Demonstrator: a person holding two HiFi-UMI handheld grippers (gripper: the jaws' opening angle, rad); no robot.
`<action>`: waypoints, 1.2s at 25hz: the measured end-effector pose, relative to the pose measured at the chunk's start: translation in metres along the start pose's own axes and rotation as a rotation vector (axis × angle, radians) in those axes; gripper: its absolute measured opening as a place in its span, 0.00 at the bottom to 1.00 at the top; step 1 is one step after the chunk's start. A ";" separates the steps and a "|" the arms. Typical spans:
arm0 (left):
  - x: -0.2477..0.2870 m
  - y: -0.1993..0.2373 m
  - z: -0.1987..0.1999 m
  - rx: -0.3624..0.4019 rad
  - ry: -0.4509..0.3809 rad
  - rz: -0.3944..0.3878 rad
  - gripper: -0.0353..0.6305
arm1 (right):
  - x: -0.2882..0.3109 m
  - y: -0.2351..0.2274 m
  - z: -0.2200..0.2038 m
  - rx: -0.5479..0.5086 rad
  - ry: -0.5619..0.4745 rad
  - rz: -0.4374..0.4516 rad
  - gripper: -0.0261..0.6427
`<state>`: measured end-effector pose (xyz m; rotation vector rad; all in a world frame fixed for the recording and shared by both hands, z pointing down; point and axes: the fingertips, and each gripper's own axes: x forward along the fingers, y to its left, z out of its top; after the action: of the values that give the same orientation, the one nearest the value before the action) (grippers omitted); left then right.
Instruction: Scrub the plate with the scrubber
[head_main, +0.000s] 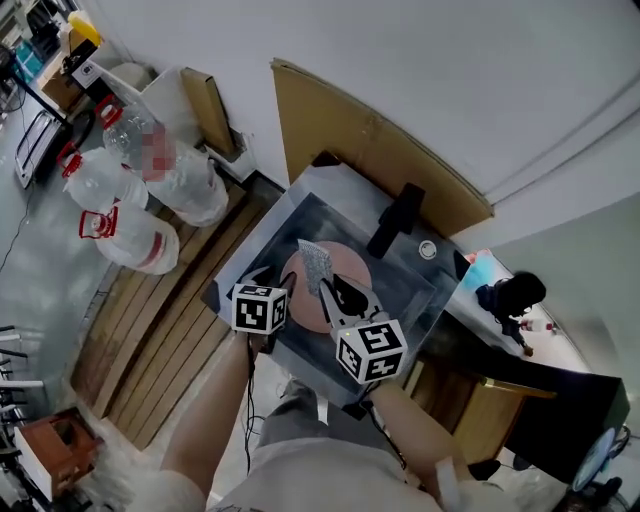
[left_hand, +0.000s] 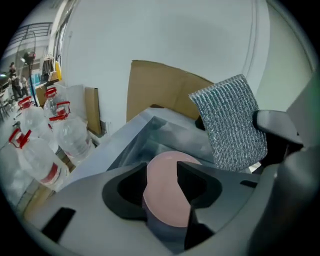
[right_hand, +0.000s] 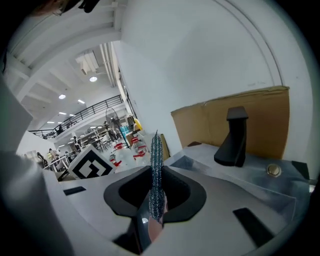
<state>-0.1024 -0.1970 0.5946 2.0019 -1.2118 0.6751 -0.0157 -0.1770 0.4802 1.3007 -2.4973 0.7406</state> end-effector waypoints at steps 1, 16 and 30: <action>0.008 0.003 -0.004 -0.008 0.016 0.003 0.34 | 0.005 -0.005 -0.009 0.011 0.007 0.000 0.18; 0.097 0.040 -0.048 -0.148 0.144 0.034 0.34 | 0.089 -0.069 -0.133 0.436 0.265 0.053 0.18; 0.125 0.058 -0.069 -0.185 0.207 0.070 0.20 | 0.137 -0.105 -0.178 -0.099 0.501 -0.072 0.17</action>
<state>-0.1060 -0.2294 0.7452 1.7006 -1.1788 0.7552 -0.0148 -0.2278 0.7225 1.0119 -2.0486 0.7980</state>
